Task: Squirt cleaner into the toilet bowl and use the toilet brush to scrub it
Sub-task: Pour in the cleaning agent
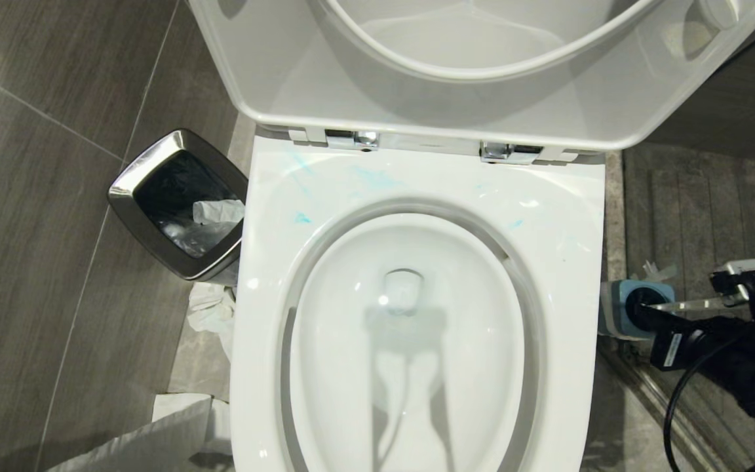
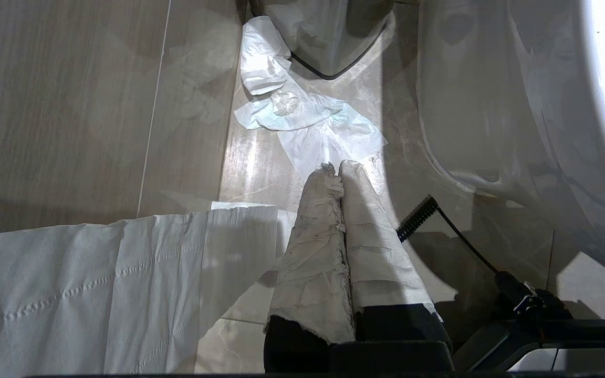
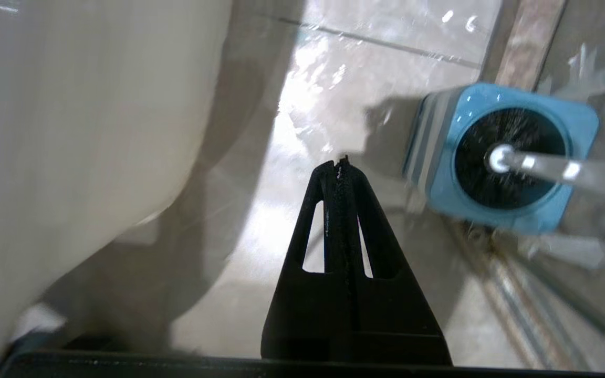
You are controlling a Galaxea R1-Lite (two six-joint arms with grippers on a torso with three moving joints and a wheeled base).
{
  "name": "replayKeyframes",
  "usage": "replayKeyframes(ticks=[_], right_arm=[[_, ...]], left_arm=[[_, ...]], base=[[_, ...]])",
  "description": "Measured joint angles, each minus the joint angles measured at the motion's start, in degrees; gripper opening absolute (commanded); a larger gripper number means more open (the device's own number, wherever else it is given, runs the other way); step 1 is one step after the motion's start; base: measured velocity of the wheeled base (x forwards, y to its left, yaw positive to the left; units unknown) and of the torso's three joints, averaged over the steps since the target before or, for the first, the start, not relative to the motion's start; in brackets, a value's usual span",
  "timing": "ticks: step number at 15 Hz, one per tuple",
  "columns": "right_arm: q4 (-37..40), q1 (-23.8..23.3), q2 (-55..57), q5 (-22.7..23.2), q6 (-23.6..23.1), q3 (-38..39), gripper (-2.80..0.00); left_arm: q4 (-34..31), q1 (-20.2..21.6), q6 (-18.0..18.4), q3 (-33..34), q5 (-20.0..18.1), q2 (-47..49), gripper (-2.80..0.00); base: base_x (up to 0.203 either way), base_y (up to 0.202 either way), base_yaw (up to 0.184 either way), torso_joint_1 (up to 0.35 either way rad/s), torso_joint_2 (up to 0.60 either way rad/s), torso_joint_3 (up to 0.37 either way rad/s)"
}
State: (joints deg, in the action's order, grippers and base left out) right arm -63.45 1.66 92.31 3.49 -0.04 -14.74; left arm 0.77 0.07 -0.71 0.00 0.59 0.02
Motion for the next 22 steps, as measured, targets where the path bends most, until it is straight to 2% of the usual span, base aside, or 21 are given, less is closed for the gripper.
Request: replayKeyframes(ticks=[3, 5, 9, 10, 18, 22], right_arm=[[-15.81, 1.32, 11.65, -5.39, -1.47, 2.04, -2.80], [-22.54, 3.32, 17.74, -9.80, -1.97, 2.62, -2.80], [-23.72, 6.03, 22.34, -10.49, -1.52, 0.21, -2.80], [-23.72, 6.61, 22.93, -10.51, -1.19, -0.56, 0.00], [-23.70, 7.73, 28.09, -11.45, -1.14, -7.23, 0.00], [-23.67, 7.73, 32.99, -17.47, -2.19, -14.26, 0.00]], left_arm=[[0.00, 0.00, -0.02, 0.00, 0.01, 0.00, -2.80], [-0.02, 0.00, 0.00, 0.00, -0.01, 0.00, -2.80], [-0.02, 0.00, 0.00, 0.00, -0.01, 0.00, -2.80], [-0.02, 0.00, 0.00, 0.00, 0.01, 0.00, -2.80], [0.00, 0.00, 0.05, 0.00, 0.04, -0.02, -2.80], [0.00, 0.00, 0.02, 0.00, 0.01, -0.02, -2.80]], base=[[0.000, 0.000, 0.000, 0.000, 0.00, 0.000], [0.000, 0.000, 0.000, 0.000, 0.00, 0.000], [0.000, 0.000, 0.000, 0.000, 0.00, 0.000], [0.000, 0.000, 0.000, 0.000, 0.00, 0.000], [0.000, 0.000, 0.000, 0.000, 0.00, 0.000], [0.000, 0.000, 0.000, 0.000, 0.00, 0.000]])
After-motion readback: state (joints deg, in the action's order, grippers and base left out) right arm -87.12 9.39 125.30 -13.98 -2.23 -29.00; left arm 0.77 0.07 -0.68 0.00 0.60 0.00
